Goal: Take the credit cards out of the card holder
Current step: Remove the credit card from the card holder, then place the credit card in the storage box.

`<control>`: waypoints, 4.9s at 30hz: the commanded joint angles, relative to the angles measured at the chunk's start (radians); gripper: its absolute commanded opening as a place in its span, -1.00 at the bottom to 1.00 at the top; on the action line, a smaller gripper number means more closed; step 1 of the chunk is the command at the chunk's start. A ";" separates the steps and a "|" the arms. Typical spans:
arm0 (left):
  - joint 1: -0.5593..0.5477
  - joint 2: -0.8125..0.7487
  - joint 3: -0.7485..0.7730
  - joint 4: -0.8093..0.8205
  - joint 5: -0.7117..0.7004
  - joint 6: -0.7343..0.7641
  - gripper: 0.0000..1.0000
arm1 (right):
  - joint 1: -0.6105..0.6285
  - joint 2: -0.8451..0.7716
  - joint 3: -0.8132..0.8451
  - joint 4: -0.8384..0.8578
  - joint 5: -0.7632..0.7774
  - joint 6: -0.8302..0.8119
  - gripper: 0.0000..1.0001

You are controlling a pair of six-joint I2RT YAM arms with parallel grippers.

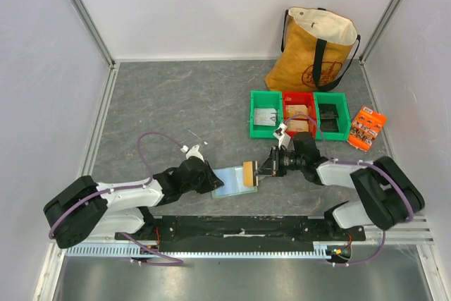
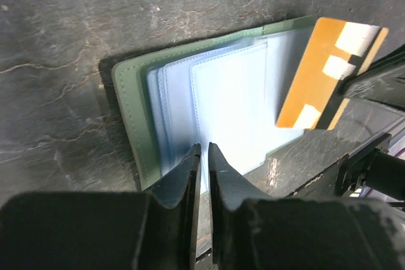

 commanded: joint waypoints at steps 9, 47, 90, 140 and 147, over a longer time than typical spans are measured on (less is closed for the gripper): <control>0.000 -0.390 0.163 -0.435 -0.276 0.295 0.59 | -0.056 -0.418 0.135 -0.434 0.046 -0.095 -1.00; -0.664 0.072 0.407 0.357 -0.682 1.961 0.66 | -0.055 -0.697 0.327 -0.617 0.019 0.177 -1.00; -0.112 -0.228 0.112 0.609 -0.135 0.303 -0.96 | -0.055 -0.903 -0.075 0.185 0.231 0.316 0.38; 0.618 -0.391 0.287 -0.431 0.454 0.385 0.69 | -0.131 -0.798 0.101 -0.202 0.832 0.008 -1.00; 0.831 -0.470 0.270 -0.535 0.465 0.541 0.76 | -0.292 -0.562 0.183 -0.129 0.869 -0.052 -1.00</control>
